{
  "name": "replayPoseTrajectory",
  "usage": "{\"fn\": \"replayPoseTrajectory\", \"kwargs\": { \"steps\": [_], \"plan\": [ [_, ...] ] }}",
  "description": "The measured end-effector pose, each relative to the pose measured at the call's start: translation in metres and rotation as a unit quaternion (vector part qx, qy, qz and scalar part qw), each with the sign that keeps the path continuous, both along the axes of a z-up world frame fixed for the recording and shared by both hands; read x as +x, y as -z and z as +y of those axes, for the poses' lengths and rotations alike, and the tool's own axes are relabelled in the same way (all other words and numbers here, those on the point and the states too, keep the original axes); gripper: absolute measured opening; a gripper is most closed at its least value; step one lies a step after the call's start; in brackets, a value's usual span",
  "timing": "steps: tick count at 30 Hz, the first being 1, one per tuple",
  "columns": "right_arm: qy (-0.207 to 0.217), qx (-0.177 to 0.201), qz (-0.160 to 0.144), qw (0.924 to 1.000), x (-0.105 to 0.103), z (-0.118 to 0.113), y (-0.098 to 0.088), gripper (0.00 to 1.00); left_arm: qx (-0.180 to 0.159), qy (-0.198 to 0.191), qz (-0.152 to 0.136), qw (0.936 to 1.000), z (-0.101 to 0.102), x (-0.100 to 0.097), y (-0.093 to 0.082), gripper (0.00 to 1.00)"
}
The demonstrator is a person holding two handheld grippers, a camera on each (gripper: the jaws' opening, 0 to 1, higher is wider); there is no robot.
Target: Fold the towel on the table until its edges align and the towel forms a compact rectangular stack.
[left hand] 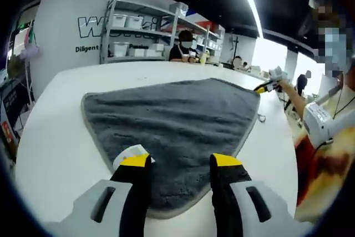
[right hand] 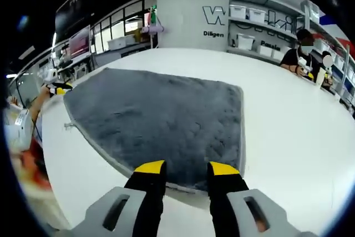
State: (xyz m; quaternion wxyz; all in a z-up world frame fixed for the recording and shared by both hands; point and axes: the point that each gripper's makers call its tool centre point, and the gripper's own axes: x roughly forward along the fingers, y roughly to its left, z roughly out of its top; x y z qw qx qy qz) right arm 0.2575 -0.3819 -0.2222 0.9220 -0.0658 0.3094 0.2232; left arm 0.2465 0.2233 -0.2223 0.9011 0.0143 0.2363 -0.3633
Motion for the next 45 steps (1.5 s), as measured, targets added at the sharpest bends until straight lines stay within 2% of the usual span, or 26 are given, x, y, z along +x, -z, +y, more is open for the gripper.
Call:
{"fn": "replayPoseTrajectory", "kwargs": {
  "steps": [5, 12, 15, 17, 19, 22, 26, 36, 40, 45],
  "plan": [
    [0.023, 0.011, 0.005, 0.9997, -0.013, -0.013, 0.007, 0.28, 0.004, -0.003, 0.012, 0.9999, 0.000, -0.003, 0.008, 0.37],
    [0.046, 0.002, 0.015, 0.9989, -0.016, -0.024, 0.020, 0.27, 0.018, -0.022, 0.013, 0.9995, 0.008, -0.001, 0.013, 0.27],
    [0.054, 0.008, 0.009, 0.9984, -0.014, -0.028, 0.019, 0.22, 0.021, -0.026, 0.014, 0.9993, 0.010, -0.001, 0.014, 0.18],
    [0.059, 0.001, 0.006, 0.9982, -0.013, -0.030, 0.020, 0.16, 0.036, -0.030, 0.007, 0.9989, 0.016, 0.000, 0.016, 0.12],
    [0.058, -0.006, 0.003, 0.9983, -0.014, -0.029, 0.021, 0.14, 0.035, -0.033, 0.006, 0.9988, 0.018, -0.001, 0.016, 0.07],
    [0.058, -0.013, 0.006, 0.9982, -0.016, -0.029, 0.021, 0.11, 0.032, -0.035, 0.003, 0.9989, 0.021, -0.004, 0.017, 0.03],
    [0.056, -0.019, 0.011, 0.9982, -0.019, -0.028, 0.021, 0.08, 0.036, -0.035, 0.001, 0.9988, 0.023, -0.009, 0.016, 0.02],
    [0.042, -0.028, 0.028, 0.9984, -0.028, -0.027, 0.021, 0.08, 0.064, -0.034, 0.023, 0.9971, 0.033, -0.028, 0.016, 0.02],
    [0.028, -0.027, 0.039, 0.9985, -0.034, -0.020, 0.021, 0.08, 0.073, -0.040, 0.024, 0.9963, 0.041, -0.030, 0.015, 0.02],
    [-0.001, -0.007, 0.051, 0.9987, -0.047, -0.005, 0.020, 0.07, 0.067, -0.063, 0.028, 0.9954, 0.059, -0.030, 0.015, 0.02]
  ]
}}
